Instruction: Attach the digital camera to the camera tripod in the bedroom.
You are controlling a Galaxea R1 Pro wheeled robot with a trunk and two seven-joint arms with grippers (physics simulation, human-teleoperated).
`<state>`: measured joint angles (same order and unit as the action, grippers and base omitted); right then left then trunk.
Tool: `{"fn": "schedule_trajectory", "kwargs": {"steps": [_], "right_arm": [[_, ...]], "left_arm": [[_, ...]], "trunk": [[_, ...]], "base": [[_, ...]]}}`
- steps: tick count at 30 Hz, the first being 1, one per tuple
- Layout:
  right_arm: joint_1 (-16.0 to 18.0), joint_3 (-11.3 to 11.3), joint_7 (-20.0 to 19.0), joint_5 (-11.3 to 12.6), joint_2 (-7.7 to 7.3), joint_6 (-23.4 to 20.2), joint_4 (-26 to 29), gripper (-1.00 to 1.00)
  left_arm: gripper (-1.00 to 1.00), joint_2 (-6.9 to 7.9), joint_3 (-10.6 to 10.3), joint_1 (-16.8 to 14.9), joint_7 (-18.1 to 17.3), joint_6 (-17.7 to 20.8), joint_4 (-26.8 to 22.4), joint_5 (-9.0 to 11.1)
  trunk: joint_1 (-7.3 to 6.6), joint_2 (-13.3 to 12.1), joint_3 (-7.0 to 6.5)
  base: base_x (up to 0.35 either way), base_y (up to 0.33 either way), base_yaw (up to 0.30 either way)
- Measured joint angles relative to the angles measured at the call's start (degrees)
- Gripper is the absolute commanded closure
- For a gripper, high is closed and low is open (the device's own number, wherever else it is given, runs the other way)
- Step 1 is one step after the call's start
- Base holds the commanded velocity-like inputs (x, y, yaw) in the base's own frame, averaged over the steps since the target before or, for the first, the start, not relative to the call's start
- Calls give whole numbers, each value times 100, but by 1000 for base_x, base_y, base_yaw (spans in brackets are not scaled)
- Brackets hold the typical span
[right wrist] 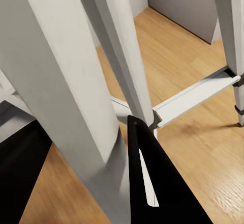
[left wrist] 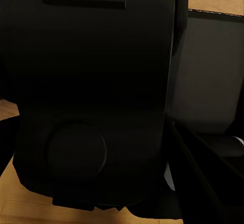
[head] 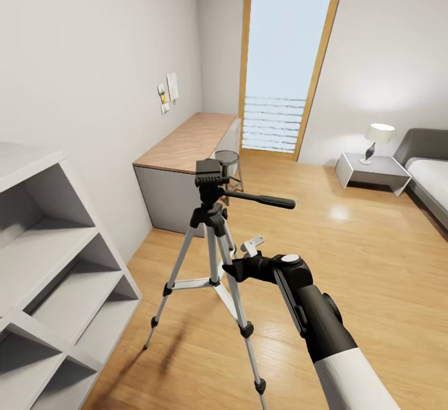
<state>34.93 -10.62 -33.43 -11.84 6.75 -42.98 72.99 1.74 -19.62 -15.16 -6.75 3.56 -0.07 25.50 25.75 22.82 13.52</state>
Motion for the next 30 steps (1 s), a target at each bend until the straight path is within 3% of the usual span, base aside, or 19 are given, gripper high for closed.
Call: {"fn": "schedule_trajectory", "kwargs": {"steps": [30], "right_arm": [[1, -19, 159, 104, 1, -23, -6, 100]], "left_arm": [[100, -30, -7, -15, 32, -2, -3, -17]], "trunk": [[-1, 2, -1]], "base": [[0, 0, 0]]}}
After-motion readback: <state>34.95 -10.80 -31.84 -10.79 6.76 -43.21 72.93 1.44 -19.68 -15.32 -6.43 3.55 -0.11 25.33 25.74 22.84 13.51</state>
